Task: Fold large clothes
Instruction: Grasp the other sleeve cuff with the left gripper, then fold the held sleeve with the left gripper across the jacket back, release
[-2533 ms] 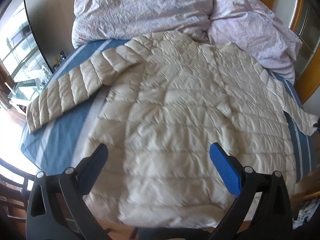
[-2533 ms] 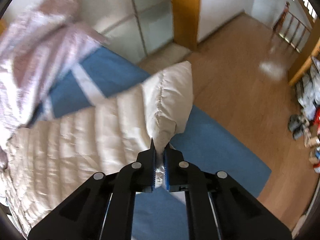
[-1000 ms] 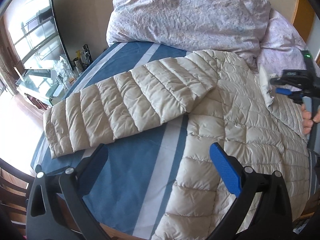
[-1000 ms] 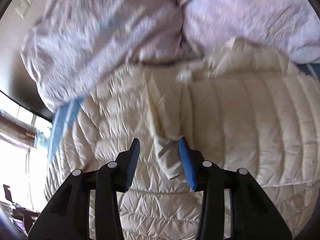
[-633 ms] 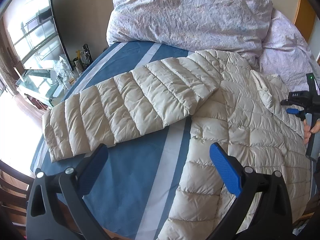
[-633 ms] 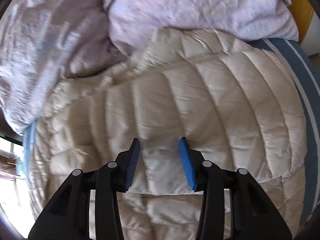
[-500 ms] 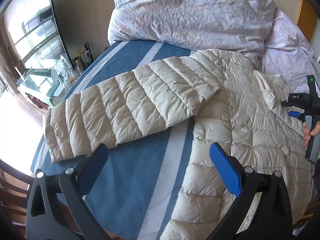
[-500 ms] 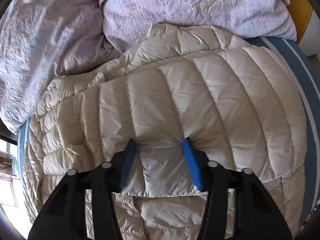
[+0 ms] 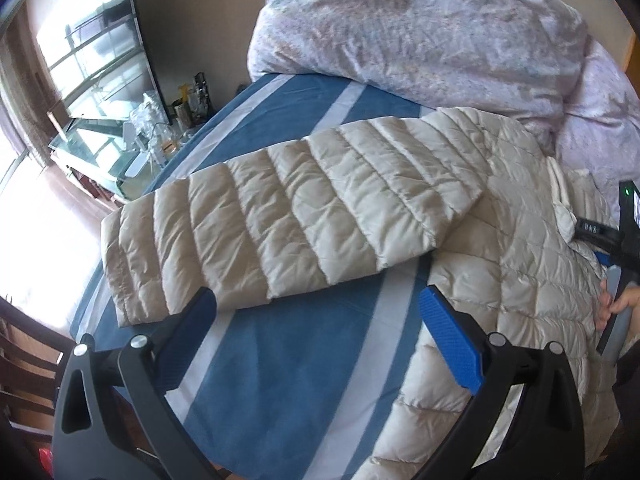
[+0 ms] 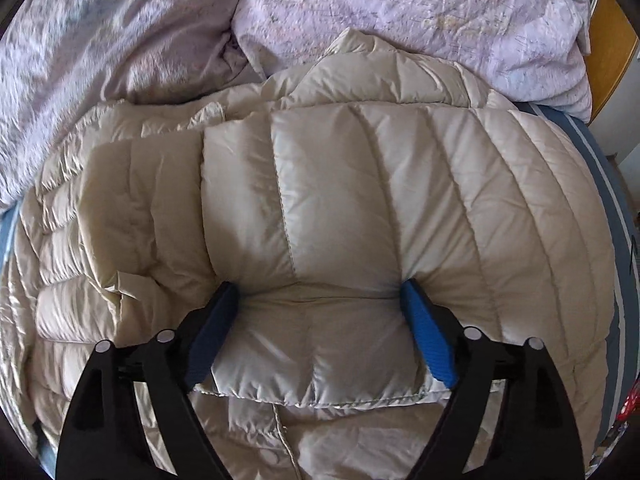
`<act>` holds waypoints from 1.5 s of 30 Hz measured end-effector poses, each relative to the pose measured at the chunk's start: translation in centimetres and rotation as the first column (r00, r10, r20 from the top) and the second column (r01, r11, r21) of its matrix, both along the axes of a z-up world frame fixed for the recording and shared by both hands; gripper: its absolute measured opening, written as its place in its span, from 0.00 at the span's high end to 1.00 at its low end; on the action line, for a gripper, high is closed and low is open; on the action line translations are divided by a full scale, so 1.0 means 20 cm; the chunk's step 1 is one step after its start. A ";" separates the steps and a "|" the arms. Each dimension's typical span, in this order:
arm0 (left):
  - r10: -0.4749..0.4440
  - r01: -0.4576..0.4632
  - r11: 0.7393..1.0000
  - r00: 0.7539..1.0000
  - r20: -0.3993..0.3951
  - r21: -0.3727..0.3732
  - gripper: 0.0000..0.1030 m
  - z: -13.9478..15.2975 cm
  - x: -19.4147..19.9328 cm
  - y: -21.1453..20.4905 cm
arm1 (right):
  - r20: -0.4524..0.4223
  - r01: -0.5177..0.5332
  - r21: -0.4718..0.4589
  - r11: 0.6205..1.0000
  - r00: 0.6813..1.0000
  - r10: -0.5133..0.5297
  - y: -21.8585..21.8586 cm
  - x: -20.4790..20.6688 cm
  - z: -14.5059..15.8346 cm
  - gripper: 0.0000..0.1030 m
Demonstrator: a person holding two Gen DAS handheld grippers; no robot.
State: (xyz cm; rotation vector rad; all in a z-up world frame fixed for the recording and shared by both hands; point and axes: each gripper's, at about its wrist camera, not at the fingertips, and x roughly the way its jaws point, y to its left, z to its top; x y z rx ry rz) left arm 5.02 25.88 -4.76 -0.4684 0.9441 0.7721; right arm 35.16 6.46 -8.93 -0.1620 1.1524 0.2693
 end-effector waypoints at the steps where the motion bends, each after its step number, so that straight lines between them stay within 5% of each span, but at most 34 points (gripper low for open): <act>1: 0.012 -0.012 1.000 1.000 0.000 -0.005 0.02 -0.01 -0.01 0.02 | 0.005 -0.001 -0.001 1.000 1.000 0.001 0.04 0.01 -0.02 0.13; 11: 0.169 -0.168 0.984 0.986 0.009 -0.066 0.02 -0.05 -0.18 0.26 | 0.024 -0.001 0.013 1.000 1.000 0.001 0.00 0.00 -0.02 0.07; 22: 0.372 -0.370 0.918 0.928 -0.010 -0.146 0.02 -0.15 -0.57 0.65 | 0.027 -0.001 0.013 1.000 1.000 0.000 0.00 0.00 -0.01 0.07; 27: 0.439 -0.413 0.874 0.897 0.055 -0.256 0.04 -0.21 -0.66 0.73 | 0.026 -0.001 0.014 1.000 1.000 0.001 0.00 0.00 -0.02 0.07; 31: 0.452 -0.409 0.854 0.889 0.070 -0.321 0.29 -0.27 -0.65 0.75 | 0.026 -0.003 0.015 1.000 1.000 0.002 0.00 -0.01 -0.01 0.07; 36: 0.488 -0.439 0.839 0.868 0.089 -0.322 0.30 -0.27 -0.66 0.76 | 0.026 -0.008 0.018 1.000 1.000 0.007 0.00 0.00 0.00 0.06; 38: 0.500 -0.446 0.833 0.860 0.100 -0.329 0.42 -0.27 -0.66 0.77 | 0.027 -0.011 0.019 1.000 1.000 0.011 -0.01 0.00 0.00 0.06; 40: 0.501 -0.441 0.828 0.859 0.105 -0.347 0.68 -0.27 -0.66 0.79 | 0.028 -0.012 0.021 1.000 1.000 0.011 -0.01 -0.01 -0.01 0.06; 42: 0.498 -0.422 0.823 0.858 0.124 -0.381 0.84 -0.28 -0.66 0.79 | 0.028 -0.012 0.021 1.000 1.000 0.011 -0.01 -0.01 -0.01 0.06; 45: 0.478 -0.413 0.842 0.869 0.125 -0.347 0.95 -0.24 -0.61 0.78 | 0.027 -0.014 0.020 1.000 1.000 0.013 0.00 -0.01 -0.01 0.06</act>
